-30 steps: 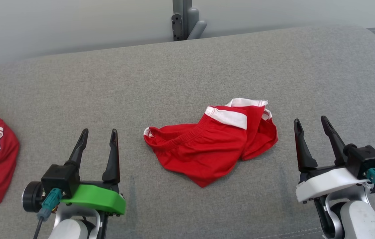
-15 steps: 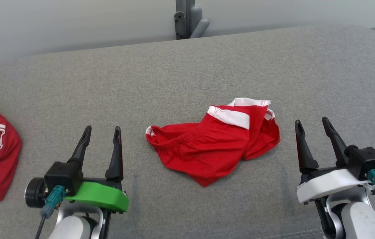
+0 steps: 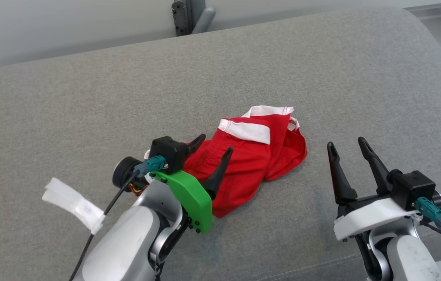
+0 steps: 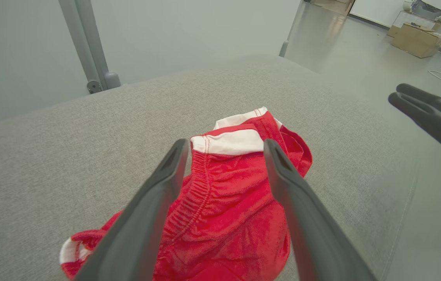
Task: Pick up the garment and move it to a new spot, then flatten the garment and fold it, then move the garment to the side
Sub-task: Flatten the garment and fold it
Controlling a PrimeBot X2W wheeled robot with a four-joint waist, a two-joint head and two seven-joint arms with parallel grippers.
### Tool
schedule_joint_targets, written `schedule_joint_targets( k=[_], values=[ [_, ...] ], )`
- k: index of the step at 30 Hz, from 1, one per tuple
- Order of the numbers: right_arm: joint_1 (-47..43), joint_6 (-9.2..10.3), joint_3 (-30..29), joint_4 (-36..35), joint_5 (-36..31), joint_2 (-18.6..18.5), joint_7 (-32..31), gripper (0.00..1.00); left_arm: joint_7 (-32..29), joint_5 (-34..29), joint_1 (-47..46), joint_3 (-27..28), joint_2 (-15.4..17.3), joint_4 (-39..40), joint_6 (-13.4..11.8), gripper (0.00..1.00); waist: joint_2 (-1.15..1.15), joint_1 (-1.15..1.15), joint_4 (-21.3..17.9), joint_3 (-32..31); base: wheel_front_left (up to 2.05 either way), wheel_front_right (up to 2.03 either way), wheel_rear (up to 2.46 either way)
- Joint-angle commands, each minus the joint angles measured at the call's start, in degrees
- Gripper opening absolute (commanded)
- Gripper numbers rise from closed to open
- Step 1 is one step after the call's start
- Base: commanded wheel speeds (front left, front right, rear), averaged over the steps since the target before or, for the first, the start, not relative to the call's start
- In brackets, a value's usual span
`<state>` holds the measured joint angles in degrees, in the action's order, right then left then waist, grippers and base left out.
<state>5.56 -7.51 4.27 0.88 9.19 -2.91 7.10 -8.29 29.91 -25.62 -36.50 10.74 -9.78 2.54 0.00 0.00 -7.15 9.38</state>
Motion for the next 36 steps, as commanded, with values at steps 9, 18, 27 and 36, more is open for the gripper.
schedule_joint_targets(
  k=[9, 18, 27, 36],
  values=[
    [1.5, 0.04, 1.2, 2.4, 1.5, 0.0, 2.0, 1.00, -2.8, 2.6, -5.6, -0.5, -1.1, -12.6, 2.0, 1.00, 0.00, 0.00, -5.6, 3.4, 0.00, 0.00, 0.00],
    [2.1, 0.04, 1.9, 4.0, 2.5, 0.0, 2.6, 1.00, -1.4, 3.4, -7.6, 1.2, -0.9, -18.6, 0.7, 1.00, 0.00, 0.00, -5.5, 3.9, 0.00, 0.00, 0.00],
    [2.8, 0.04, 2.3, 4.7, 2.7, -0.1, 3.1, 1.00, -2.0, 4.2, -8.7, 0.2, -1.0, -20.6, 2.4, 0.00, 0.00, 0.00, -5.5, 4.0, 0.00, 0.00, 0.00],
    [2.1, 0.04, -0.6, 4.5, 2.1, 0.0, 3.0, 1.00, 1.8, 2.0, -9.3, -0.3, 1.3, -13.8, 2.5, 0.00, 0.00, 0.00, -3.4, 3.2, 0.00, 0.00, 0.00]
  ],
)
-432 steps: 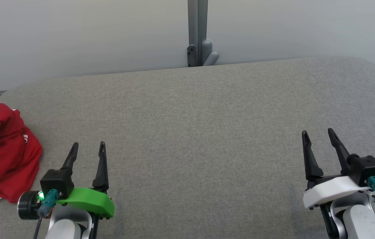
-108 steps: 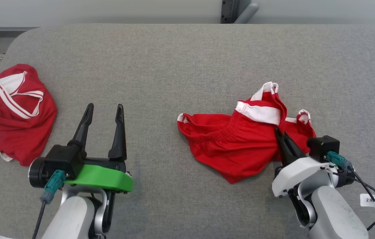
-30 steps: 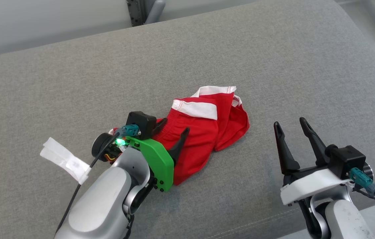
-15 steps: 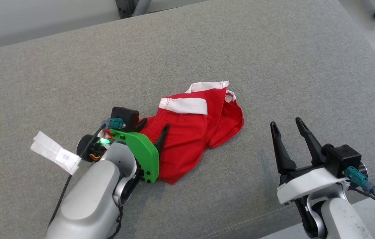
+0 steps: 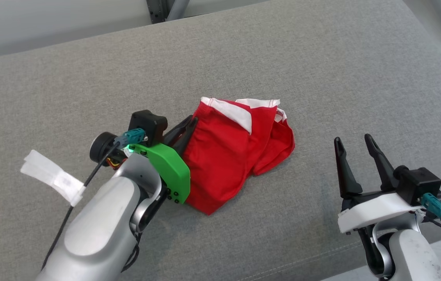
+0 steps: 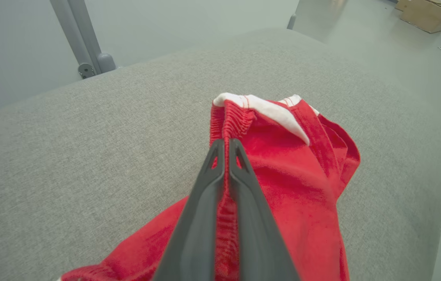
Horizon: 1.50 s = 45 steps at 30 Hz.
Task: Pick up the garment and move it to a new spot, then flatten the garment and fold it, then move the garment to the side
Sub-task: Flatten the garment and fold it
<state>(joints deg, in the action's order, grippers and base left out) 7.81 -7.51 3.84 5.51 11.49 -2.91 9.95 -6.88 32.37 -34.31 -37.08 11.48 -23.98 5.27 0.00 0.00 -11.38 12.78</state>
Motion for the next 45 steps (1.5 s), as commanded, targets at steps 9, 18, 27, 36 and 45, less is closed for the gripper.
schedule_joint_targets(
  k=[9, 18, 27, 36, 45],
  values=[
    [-1.7, 0.04, -3.8, -2.1, -1.2, 0.0, -0.9, 1.00, 0.8, -1.8, 12.1, 2.9, 10.3, 19.4, -6.7, 0.00, 0.00, 0.00, 5.7, -1.2, 0.00, 0.00, 0.00],
    [-2.3, 0.04, -4.5, -3.8, -1.7, -0.1, -3.0, 1.00, 3.5, 2.9, 26.4, 5.9, 12.0, 23.4, -11.9, 0.00, 0.00, 0.00, 8.9, -1.1, 0.00, 0.00, 0.00],
    [-2.9, 0.04, -4.9, -4.5, -1.9, -0.1, -4.1, 1.00, 8.9, 5.0, 26.5, 6.9, 7.6, 17.5, -12.5, 1.00, 0.00, 0.00, 9.7, -2.2, 0.00, 0.00, 0.00],
    [-3.1, 0.04, -5.9, -5.7, -3.1, -0.1, -4.7, 1.00, 18.5, 3.3, 26.1, 11.6, 6.2, 18.4, -16.0, 1.00, 0.00, 0.00, 9.9, -4.5, 0.00, 0.00, 0.00],
    [-3.8, 0.04, -6.1, -6.3, -3.7, -0.1, -5.3, 1.00, 21.4, 1.2, 27.6, 18.1, 9.5, 21.3, -19.5, 1.00, 0.00, 0.00, 10.3, -6.7, 0.00, 0.00, 0.00]
  ],
)
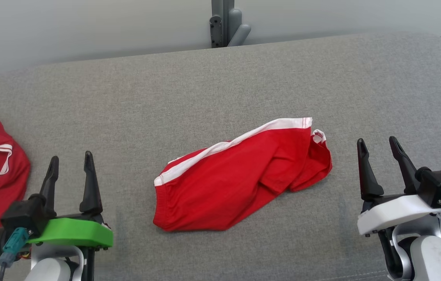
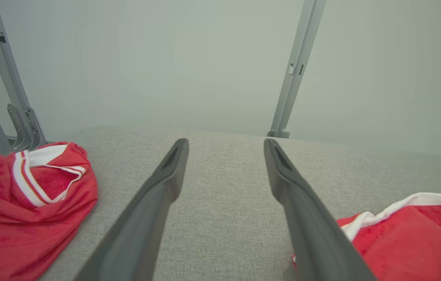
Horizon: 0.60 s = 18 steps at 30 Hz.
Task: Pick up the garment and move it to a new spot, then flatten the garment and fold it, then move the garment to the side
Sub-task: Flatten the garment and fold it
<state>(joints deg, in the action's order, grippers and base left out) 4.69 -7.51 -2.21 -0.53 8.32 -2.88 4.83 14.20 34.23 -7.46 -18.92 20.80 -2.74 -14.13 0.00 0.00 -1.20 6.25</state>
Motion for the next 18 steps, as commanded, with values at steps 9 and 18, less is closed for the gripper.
schedule_joint_targets(
  k=[9, 18],
  values=[
    [-0.9, 0.04, -0.1, -0.6, -0.1, -0.1, -0.2, 1.00, -1.3, -0.5, 2.5, 0.4, 2.5, 2.8, -0.5, 1.00, 0.00, 0.00, 0.5, -0.2, 0.00, 0.00, 0.00],
    [-0.5, 0.04, -0.1, -0.2, 0.1, -0.1, 0.1, 1.00, -3.2, -0.5, 1.2, -1.3, 2.8, 4.0, 0.4, 1.00, 0.00, 0.00, 0.6, 0.1, 0.00, 0.00, 0.00]
  ],
)
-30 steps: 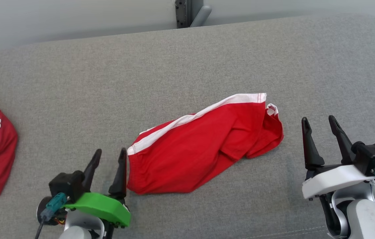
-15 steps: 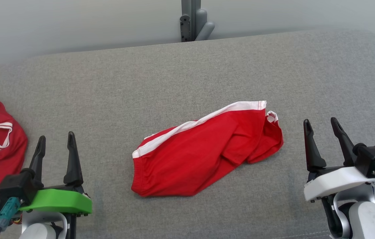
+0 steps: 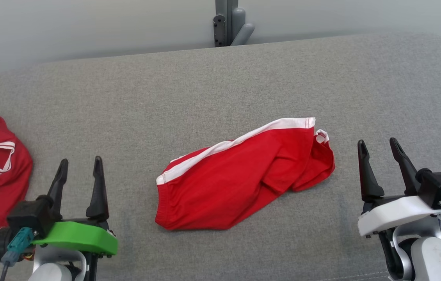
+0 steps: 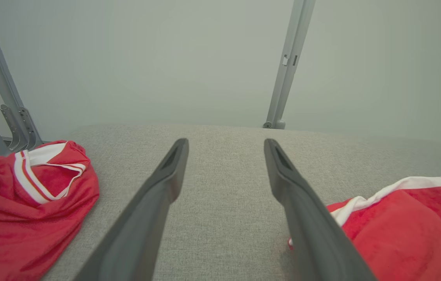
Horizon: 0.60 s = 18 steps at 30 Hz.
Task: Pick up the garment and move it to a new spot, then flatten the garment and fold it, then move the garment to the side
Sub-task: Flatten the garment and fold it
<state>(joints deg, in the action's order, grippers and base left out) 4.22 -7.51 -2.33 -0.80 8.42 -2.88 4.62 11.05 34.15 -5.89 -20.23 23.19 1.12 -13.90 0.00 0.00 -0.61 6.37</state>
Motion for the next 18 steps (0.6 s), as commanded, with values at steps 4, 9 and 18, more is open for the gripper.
schedule_joint_targets(
  k=[4, 9, 18],
  values=[
    [0.5, 0.04, 0.2, -0.3, 0.2, -0.1, 0.1, 1.00, -4.2, 0.6, -3.5, -2.5, 0.8, 0.2, 2.9, 1.00, 0.00, 0.00, 0.0, 1.0, 0.00, 0.00, 0.00],
    [1.2, 0.04, 1.1, 0.1, 0.2, -0.1, 0.2, 1.00, -14.4, 3.0, -8.6, -7.5, 0.7, -3.0, 7.6, 1.00, 0.00, 0.00, -0.7, 2.5, 0.00, 0.00, 0.00],
    [1.8, 0.04, 2.3, 1.3, 1.0, -0.1, 0.9, 1.00, -23.0, 9.2, -11.4, -9.7, -1.5, -9.8, 11.3, 1.00, 0.00, 0.00, -2.6, 4.0, 0.00, 0.00, 0.00]
  ],
)
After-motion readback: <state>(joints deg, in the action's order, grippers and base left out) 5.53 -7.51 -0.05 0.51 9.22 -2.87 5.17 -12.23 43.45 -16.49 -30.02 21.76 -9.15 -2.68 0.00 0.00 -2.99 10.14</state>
